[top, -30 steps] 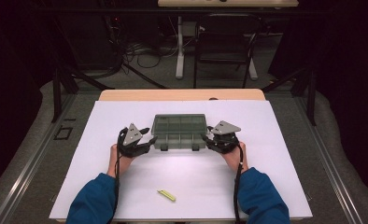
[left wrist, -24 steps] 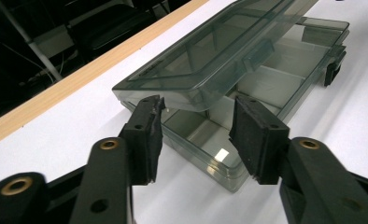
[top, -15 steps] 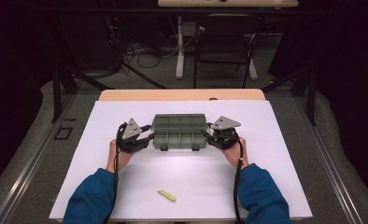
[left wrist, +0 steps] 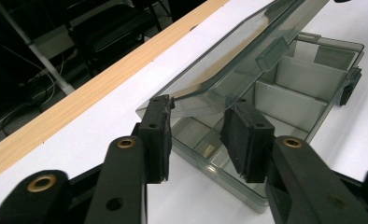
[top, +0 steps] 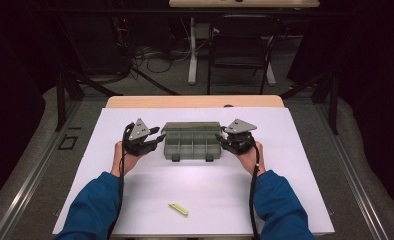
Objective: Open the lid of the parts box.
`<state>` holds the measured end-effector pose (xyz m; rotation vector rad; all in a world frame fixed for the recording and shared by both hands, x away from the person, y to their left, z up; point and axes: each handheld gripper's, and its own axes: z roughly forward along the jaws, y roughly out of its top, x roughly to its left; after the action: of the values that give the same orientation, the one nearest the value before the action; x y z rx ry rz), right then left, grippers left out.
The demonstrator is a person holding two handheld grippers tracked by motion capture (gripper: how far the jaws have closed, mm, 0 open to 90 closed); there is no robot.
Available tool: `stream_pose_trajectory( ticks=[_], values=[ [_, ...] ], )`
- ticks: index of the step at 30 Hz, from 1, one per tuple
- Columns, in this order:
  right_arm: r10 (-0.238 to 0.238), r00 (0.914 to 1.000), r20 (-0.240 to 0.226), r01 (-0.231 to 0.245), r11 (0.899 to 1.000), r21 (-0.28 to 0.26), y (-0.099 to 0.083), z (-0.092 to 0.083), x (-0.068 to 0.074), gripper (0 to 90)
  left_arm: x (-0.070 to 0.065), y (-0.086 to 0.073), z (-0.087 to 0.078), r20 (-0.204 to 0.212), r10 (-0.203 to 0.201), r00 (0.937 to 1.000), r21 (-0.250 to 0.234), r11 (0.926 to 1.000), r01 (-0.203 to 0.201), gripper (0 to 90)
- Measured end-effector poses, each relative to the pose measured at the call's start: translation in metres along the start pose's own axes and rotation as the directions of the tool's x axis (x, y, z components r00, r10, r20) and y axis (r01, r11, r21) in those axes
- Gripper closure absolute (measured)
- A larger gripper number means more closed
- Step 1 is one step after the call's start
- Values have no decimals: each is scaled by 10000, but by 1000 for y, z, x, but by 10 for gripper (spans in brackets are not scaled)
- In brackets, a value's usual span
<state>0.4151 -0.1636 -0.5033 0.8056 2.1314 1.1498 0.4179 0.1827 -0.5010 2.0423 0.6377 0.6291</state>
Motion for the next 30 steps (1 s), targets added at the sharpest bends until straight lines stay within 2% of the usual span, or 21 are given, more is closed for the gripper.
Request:
stream_pose_trajectory(
  ticks=[12,18,25,30],
  values=[
    [147,9999,-60,-147,9999,79,6,4,-9,659,8,7,6,241,85,9997,170,9998,-89,700],
    [354,9993,-151,-352,9993,140,8,5,-14,690,15,9,7,354,-83,9993,106,9999,79,731],
    [532,9982,-260,-526,9983,245,14,8,-20,701,22,15,9,572,-193,9982,268,9995,178,737],
    [736,9968,-304,-725,9968,347,19,10,-25,722,29,20,10,805,-481,9956,356,9983,454,739]
  ],
)
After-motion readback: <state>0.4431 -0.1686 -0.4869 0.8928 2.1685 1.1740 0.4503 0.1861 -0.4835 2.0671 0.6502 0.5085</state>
